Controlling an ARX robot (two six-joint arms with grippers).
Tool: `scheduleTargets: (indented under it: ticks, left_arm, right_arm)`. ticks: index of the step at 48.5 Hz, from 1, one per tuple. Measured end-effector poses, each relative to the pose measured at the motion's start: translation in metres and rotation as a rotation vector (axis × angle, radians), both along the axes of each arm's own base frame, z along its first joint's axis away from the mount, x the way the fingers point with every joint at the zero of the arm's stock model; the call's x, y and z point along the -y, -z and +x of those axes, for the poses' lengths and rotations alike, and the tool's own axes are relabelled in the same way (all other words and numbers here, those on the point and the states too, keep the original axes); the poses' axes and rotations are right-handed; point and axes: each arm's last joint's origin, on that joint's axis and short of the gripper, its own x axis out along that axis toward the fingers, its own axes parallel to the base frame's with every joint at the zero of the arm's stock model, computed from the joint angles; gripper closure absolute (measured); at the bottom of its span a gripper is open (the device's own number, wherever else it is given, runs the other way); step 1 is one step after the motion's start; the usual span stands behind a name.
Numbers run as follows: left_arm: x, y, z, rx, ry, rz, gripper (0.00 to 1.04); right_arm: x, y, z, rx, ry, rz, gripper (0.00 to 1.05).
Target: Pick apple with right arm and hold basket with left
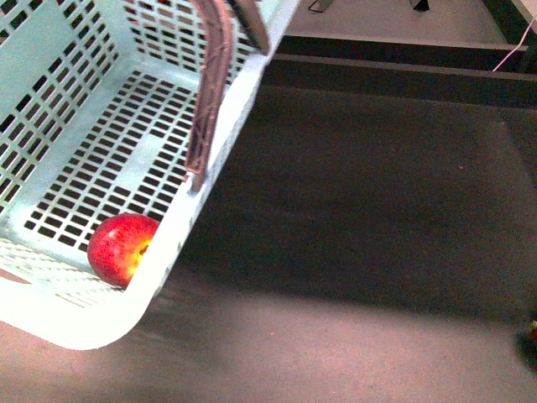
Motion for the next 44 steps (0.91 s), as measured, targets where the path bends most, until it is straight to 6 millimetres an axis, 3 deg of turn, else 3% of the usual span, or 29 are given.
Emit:
scheduleTargets:
  ticks: [11, 24, 44]
  left_arm:
    - [-0.034, 0.038, 0.036, -0.097, -0.166, -0.024, 0.86]
    - [-0.035, 0.067, 0.056, -0.166, -0.197, -0.109, 0.86]
    - [-0.038, 0.090, 0.067, -0.209, -0.230, -0.144, 0.86]
  right_arm:
    - [0.000, 0.000, 0.000, 0.000, 0.000, 0.000, 0.09]
    - [0.000, 0.000, 0.000, 0.000, 0.000, 0.000, 0.09]
    - [0.000, 0.000, 0.000, 0.000, 0.000, 0.000, 0.09]
